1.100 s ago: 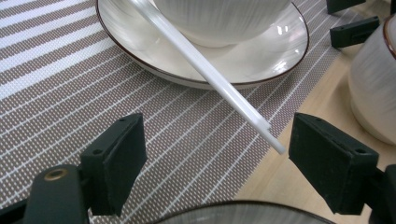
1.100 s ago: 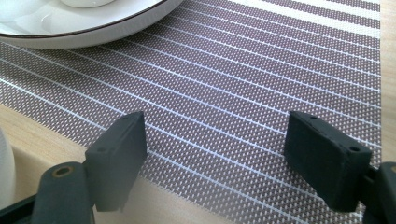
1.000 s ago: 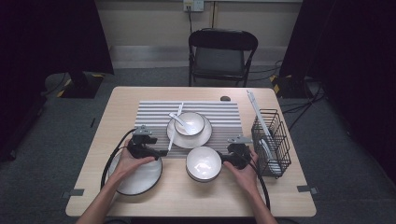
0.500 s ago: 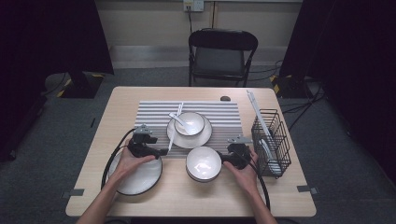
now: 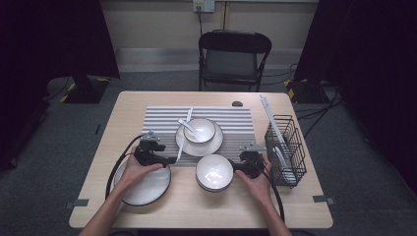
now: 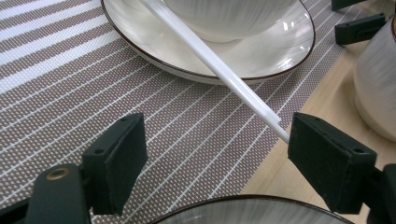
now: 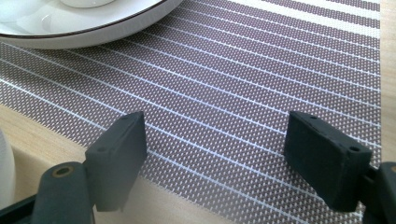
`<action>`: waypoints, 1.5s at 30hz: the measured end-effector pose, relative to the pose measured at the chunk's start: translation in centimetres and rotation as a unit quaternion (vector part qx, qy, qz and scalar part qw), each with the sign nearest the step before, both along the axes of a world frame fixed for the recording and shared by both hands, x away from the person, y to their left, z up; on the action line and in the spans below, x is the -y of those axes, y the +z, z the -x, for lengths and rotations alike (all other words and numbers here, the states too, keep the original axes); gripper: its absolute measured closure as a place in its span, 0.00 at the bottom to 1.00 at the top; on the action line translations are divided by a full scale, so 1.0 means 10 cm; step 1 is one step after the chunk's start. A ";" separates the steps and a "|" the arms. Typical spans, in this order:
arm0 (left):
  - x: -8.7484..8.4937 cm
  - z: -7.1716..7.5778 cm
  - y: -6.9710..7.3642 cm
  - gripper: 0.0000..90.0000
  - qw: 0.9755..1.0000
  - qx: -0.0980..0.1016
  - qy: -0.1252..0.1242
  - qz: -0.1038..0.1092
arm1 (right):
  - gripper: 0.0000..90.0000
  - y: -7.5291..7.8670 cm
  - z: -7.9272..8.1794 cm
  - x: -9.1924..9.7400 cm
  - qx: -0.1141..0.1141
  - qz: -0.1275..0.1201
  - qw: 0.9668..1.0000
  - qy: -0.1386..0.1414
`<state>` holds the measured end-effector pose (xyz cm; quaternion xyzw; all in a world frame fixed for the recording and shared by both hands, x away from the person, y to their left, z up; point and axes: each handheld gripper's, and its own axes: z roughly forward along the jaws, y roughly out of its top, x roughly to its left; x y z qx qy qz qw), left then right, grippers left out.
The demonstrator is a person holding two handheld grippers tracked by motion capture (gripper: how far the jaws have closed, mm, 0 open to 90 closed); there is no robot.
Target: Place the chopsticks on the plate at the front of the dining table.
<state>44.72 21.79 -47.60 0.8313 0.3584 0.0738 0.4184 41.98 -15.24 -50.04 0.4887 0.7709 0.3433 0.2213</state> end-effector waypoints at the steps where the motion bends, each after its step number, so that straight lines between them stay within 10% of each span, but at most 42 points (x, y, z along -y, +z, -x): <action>1: 0.01 0.00 0.00 0.21 1.000 0.001 -0.001 -0.002 | 0.23 0.00 0.00 0.00 -0.001 -0.001 1.000 -0.002; 45: 0.02 -0.02 -0.01 0.22 1.000 0.002 0.001 -0.003 | 0.23 0.00 0.00 0.00 -0.001 0.000 1.000 -0.001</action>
